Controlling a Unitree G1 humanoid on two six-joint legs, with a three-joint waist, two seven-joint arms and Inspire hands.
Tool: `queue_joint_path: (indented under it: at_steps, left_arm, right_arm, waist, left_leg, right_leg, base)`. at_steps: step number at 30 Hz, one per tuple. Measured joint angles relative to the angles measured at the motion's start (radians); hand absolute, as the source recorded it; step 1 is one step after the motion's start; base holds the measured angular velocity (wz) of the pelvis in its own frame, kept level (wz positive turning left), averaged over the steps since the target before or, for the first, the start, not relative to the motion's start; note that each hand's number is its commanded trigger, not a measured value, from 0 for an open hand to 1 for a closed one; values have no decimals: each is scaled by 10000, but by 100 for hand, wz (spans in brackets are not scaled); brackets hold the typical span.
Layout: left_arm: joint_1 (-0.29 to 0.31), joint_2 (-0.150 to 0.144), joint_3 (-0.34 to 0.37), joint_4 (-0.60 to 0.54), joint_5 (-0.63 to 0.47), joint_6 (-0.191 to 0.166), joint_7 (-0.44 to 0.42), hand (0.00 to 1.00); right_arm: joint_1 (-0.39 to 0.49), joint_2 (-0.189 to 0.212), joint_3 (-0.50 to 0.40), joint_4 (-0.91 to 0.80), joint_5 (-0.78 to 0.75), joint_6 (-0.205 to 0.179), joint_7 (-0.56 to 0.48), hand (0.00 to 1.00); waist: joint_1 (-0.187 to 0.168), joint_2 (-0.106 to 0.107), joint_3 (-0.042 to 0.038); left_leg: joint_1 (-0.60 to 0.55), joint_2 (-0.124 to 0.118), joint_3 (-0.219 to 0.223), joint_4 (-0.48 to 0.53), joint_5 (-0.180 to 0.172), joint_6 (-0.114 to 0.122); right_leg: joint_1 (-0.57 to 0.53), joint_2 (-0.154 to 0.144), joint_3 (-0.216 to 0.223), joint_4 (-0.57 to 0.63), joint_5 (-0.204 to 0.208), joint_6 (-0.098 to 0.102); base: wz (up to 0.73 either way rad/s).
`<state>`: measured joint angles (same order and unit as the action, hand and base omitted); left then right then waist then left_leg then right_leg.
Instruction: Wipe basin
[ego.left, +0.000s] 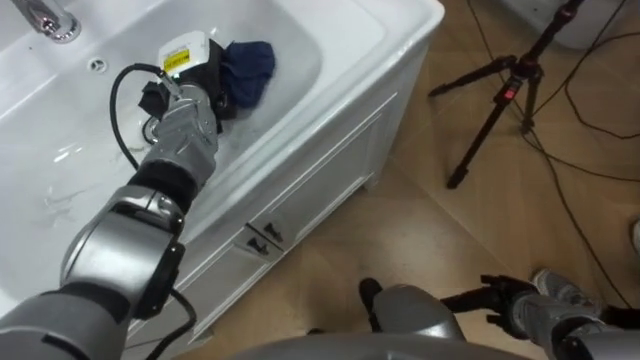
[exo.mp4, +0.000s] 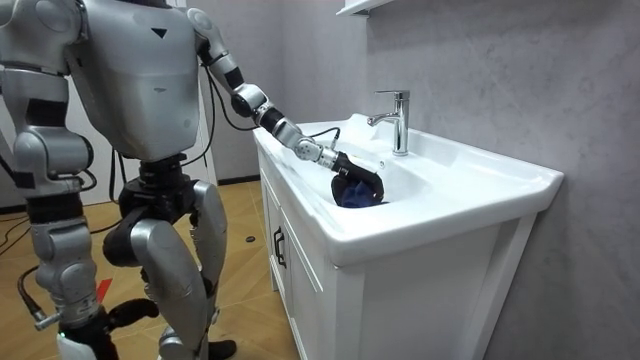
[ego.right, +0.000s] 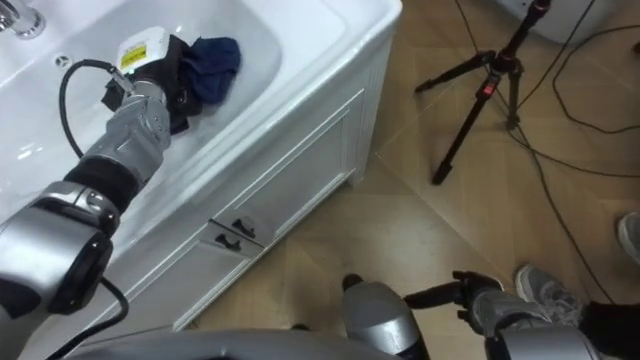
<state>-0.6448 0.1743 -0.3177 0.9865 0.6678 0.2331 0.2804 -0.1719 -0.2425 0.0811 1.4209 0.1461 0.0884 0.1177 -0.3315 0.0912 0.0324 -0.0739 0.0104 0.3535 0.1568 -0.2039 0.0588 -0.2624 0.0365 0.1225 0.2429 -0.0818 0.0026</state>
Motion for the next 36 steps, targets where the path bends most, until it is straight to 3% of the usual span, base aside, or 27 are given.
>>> queue_joint_path:
  at_steps: [3,9,12,15,17,23,25,27,29,32,33,35,36]
  left_arm:
    - [-200,-48,-9,162,24,-4,521,100]
    - [-448,146,1,599,-98,-21,982,100]
    - [-808,233,7,1275,-104,-222,1090,100]
    - [-1116,625,86,1943,-78,-551,1112,100]
    - [-1116,915,124,2162,-88,-673,1111,100]
    - [-971,1487,691,3146,-84,-748,934,100]
    - [-548,1841,779,3174,41,-744,717,100]
    - [-242,1985,973,3175,128,-739,529,100]
    - [59,1987,1542,3153,106,-773,425,100]
    - [257,2024,1886,3203,101,-758,-84,100]
    - [386,2028,1993,3206,99,-757,-239,100]
    - [656,2028,2035,3206,98,-757,-311,100]
    - [887,2032,2185,3205,99,-757,-350,100]
  right_arm:
    - [13,-12,77,242,-141,24,-40,0]
    - [155,-162,157,266,-720,372,61,0]
    - [296,-257,151,165,-761,455,57,0]
    - [279,-290,147,103,-1123,523,48,0]
    - [307,-329,149,-75,-1161,660,16,0]
    - [441,-328,145,-306,-1198,886,-189,0]
    - [405,-322,147,-319,-1137,966,-314,0]
    - [320,-320,142,-298,-1176,1014,-379,0]
    - [225,-300,49,-217,-1237,1057,-424,0]
    - [148,-281,27,-182,-1148,1078,-505,0]
    - [69,-269,34,-178,-1105,1095,-509,0]
    - [67,-269,37,-142,-1054,1106,-516,0]
    - [70,-277,30,-155,-1057,1145,-512,0]
  waist:
    - [-82,-5,21]
    - [-158,-58,56]
    - [-175,-98,82]
    - [-181,-245,158]
    - [-139,-273,163]
    - [287,-355,56]
    - [468,-363,15]
    - [751,-357,-4]
    - [1007,-332,-100]
    - [1395,-430,-145]
    - [1534,-501,-229]
    - [1758,-576,-292]
    - [1851,-541,-365]
  left_leg:
    - [-226,-53,-6,52,49,60]
    - [-393,-106,111,108,51,80]
    - [-402,-108,177,118,53,82]
    - [-459,-146,291,151,51,82]
    - [-509,-147,378,137,64,64]
    - [-372,-45,579,150,34,-24]
    - [-330,-16,578,161,44,-66]
    - [-301,-15,524,174,54,-85]
    - [-273,-10,483,191,65,-103]
    - [25,8,403,183,87,-143]
    - [125,58,415,184,94,-165]
    - [349,87,402,194,102,-201]
    - [441,114,318,189,101,-232]
  right_leg:
    - [-219,-52,-5,222,-2,18]
    - [-561,-47,158,372,-24,56]
    - [-568,-55,148,536,-40,58]
    - [-820,-78,196,840,-155,24]
    - [-922,-7,348,881,-154,19]
    - [-901,141,500,1011,-156,-85]
    - [-881,167,474,1012,-172,-131]
    - [-864,165,488,1005,-191,-159]
    - [-832,162,470,1001,-202,-178]
    - [-529,147,394,983,-252,-248]
    - [-427,162,394,980,-272,-278]
    - [-201,194,398,955,-308,-321]
    - [-63,213,375,873,-312,-335]
  base:
    - [0]
    - [-8]
    - [-4]
    - [-13]
    - [-17]
    - [-15]
    - [0]
    - [-2]
    - [3]
    - [4]
    - [-4]
    - [-3]
    - [0]
